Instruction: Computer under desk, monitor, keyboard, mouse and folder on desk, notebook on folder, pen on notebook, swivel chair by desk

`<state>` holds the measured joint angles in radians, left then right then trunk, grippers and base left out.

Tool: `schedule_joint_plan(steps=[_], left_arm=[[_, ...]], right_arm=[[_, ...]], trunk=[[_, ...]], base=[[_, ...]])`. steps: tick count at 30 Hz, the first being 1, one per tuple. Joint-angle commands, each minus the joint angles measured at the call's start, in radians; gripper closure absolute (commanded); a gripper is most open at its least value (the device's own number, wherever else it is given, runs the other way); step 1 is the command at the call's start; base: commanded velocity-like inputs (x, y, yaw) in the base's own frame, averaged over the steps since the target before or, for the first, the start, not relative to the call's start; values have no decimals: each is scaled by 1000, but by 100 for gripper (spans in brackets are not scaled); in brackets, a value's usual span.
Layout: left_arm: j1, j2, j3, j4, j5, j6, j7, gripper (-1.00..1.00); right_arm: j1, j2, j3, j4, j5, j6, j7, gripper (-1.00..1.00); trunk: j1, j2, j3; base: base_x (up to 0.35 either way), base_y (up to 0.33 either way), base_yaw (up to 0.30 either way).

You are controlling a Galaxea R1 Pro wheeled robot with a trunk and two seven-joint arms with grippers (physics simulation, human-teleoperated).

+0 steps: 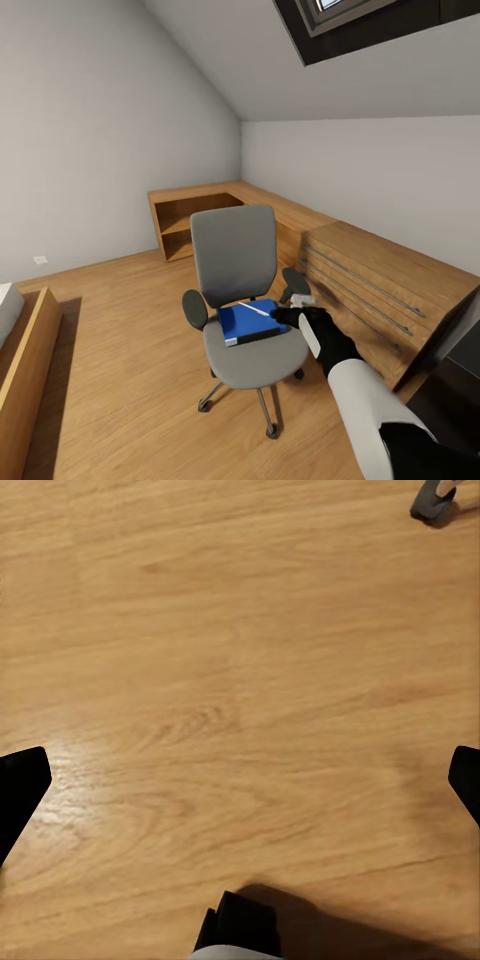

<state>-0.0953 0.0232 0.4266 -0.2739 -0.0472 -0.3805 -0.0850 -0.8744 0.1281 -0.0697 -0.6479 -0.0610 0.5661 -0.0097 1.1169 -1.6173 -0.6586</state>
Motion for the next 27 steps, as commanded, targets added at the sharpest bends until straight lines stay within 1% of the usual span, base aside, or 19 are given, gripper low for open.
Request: schedule_joint_plan(steps=[1, 5, 6, 9, 14, 27], left_arm=[[-1, 0, 8, 1, -5, -3, -8, -100], [-1, 0, 8, 1, -5, -3, -8, -100], [-1, 0, 8, 1, -5, -3, -8, -100], [-1, 0, 8, 1, -5, -3, -8, -100], [-1, -1, 9, 1, -5, -3, -7, -100], [-1, -1, 9, 2, -5, -2, -7, -100]], right_arm=[[-2, 10, 35, -7, -5, 46, -34, -100], [-4, 26, 103, -12, -5, 124, -80, -100], [-4, 30, 126, -14, -5, 157, -95, -100], [-4, 32, 147, -15, -6, 197, -105, -100], [-4, 33, 163, -16, -9, 230, -108, -100], [-2, 24, 169, -17, -8, 248, -109, -100]], trunk=[[0, 0, -1], [0, 0, -1], [0, 0, -1], [0, 0, -1], [0, 0, -1], [0, 0, -1]], base=[[6, 0, 0], [73, 0, 0], [204, 0, 0], [249, 0, 0], [299, 0, 0], [314, 0, 0]])
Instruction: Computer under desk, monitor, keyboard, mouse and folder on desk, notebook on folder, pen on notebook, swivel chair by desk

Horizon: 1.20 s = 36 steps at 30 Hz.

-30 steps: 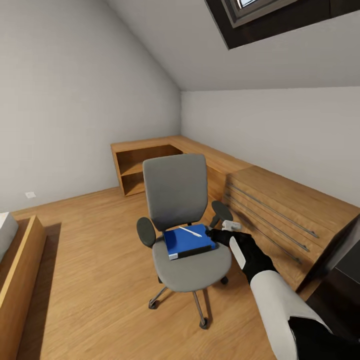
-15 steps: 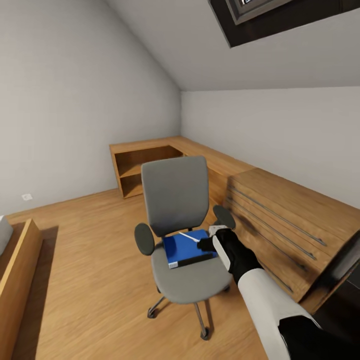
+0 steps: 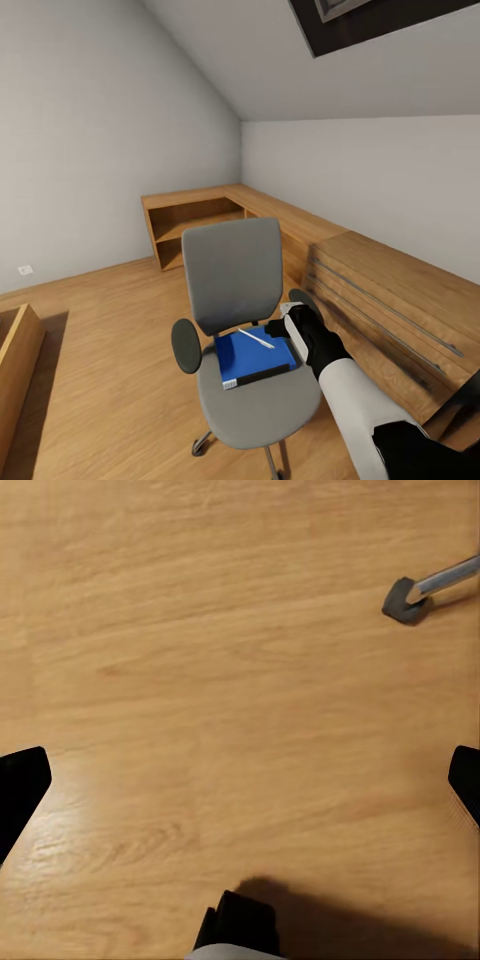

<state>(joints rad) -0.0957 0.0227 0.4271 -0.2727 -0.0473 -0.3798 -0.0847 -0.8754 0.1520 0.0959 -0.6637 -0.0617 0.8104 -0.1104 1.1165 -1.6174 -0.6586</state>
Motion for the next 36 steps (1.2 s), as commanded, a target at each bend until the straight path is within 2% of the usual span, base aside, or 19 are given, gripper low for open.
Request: schedule_joint_plan(steps=[1, 12, 18, 29, 36], left_arm=[[-1, 0, 9, 1, -5, -3, -7, -100], [0, 0, 9, 1, -5, -4, -8, -100], [-1, 0, 9, 1, -5, -4, -7, -100], [-1, 0, 9, 1, -4, -4, -7, -100], [-1, 0, 9, 1, -4, -4, -7, -100]], right_arm=[[-1, -2, 5, -1, -7, 5, -8, -100], [0, -3, 54, 0, -11, 3, -3, -100], [0, 2, 57, 0, -16, 5, 1, -100], [1, 1, 56, 4, -20, -6, 3, -100], [1, -3, 55, 4, -20, -7, 2, -100]], trunk=[[0, 0, -1], [0, 0, -1], [0, 0, -1], [0, 0, -4], [0, 0, -5]], base=[[162, 0, 0], [38, 0, 0], [3, 0, 18], [0, 0, 204], [0, 0, 50]])
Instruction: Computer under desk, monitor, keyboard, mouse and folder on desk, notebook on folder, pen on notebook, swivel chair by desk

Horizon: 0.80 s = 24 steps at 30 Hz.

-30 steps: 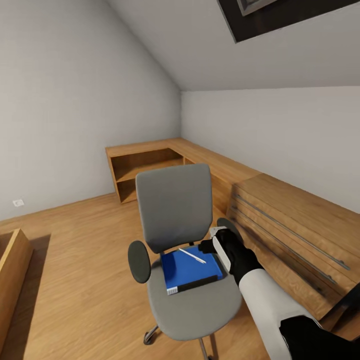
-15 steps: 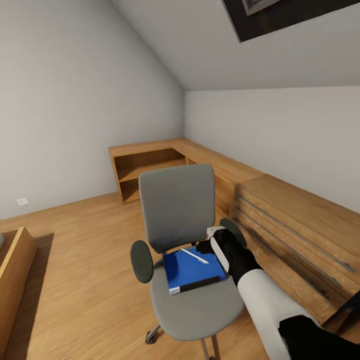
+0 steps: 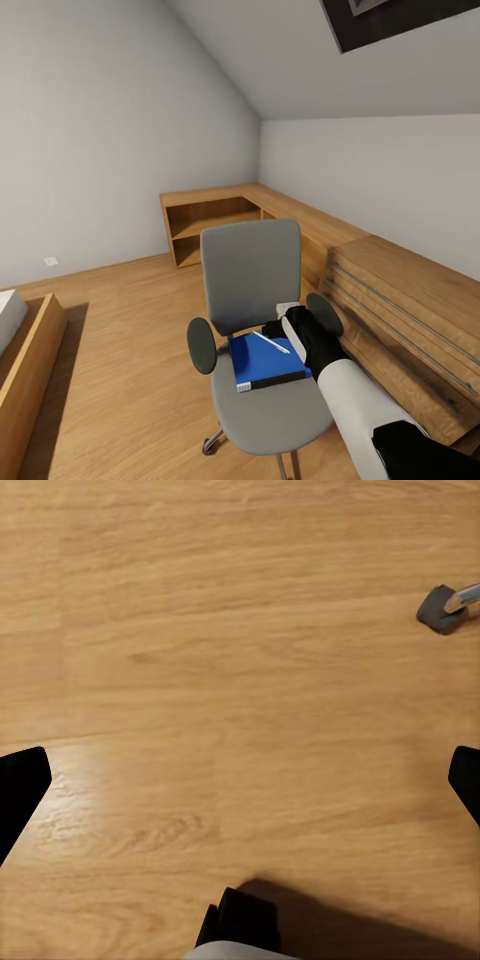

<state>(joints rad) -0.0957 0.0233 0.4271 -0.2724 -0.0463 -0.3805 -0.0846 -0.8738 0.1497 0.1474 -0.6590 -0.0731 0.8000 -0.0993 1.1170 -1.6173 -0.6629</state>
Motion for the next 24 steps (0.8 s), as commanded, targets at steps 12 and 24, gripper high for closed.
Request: schedule_joint_plan(steps=[12, 24], left_arm=[[-1, 0, 9, 2, -6, -3, -8, -100], [-1, 0, 8, 2, -6, -3, -9, -100]], right_arm=[[1, -3, 3, 4, -3, -38, -12, -100], [2, -10, 3, 5, -1, -71, -8, -100]], trunk=[[0, 0, -4], [0, 0, -11]], base=[[0, 0, 115], [-6, -86, 251]])
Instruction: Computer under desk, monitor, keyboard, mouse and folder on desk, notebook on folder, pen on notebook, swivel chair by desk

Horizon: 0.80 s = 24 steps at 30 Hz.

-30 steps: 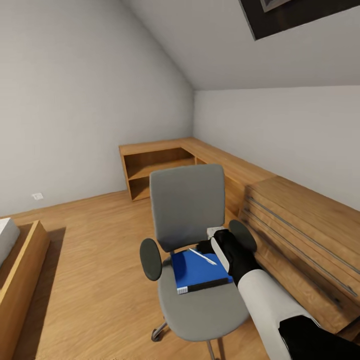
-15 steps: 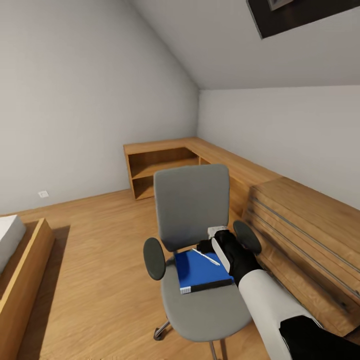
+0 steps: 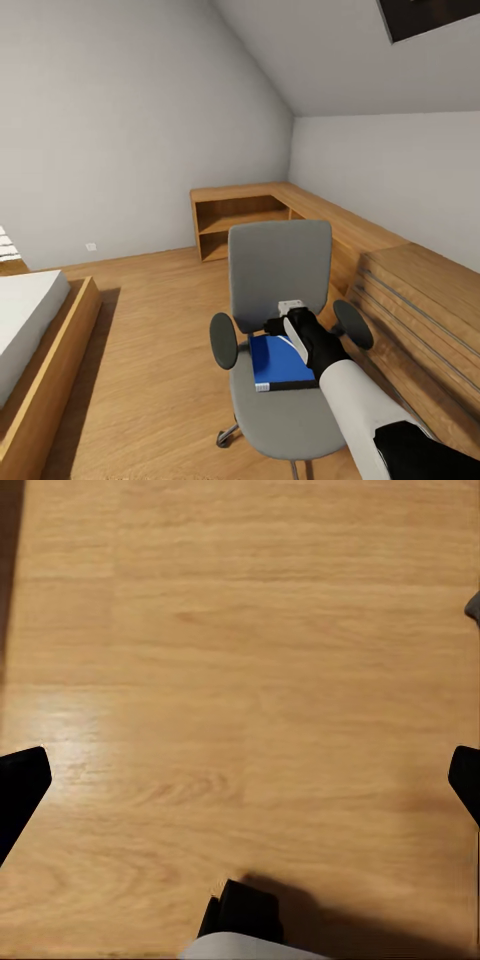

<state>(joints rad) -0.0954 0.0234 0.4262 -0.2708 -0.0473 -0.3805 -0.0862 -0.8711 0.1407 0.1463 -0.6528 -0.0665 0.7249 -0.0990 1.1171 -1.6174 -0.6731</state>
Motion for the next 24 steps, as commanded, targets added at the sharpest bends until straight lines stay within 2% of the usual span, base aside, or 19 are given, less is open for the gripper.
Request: schedule_joint_plan(steps=[1, 6, 11, 24], left_arm=[[-1, 0, 9, 1, -5, -3, -7, -100], [-1, 0, 9, 1, -5, -3, -7, -100], [-1, 0, 9, 1, -4, -3, -7, -100], [-1, 0, 9, 1, -4, -3, -7, -100]], right_arm=[[0, -1, 4, -1, -7, 2, -8, -100], [1, -2, 4, -1, -7, -7, -7, -100], [1, -12, 4, -1, -6, -13, -6, -100], [1, -19, 5, -1, -14, -15, -5, -100]], trunk=[[0, 0, -2], [0, 0, -4], [0, 0, -5], [0, 0, -6]], base=[[-56, -268, 252], [-72, -299, 190], [-62, -261, 51], [-7, -32, 4]])
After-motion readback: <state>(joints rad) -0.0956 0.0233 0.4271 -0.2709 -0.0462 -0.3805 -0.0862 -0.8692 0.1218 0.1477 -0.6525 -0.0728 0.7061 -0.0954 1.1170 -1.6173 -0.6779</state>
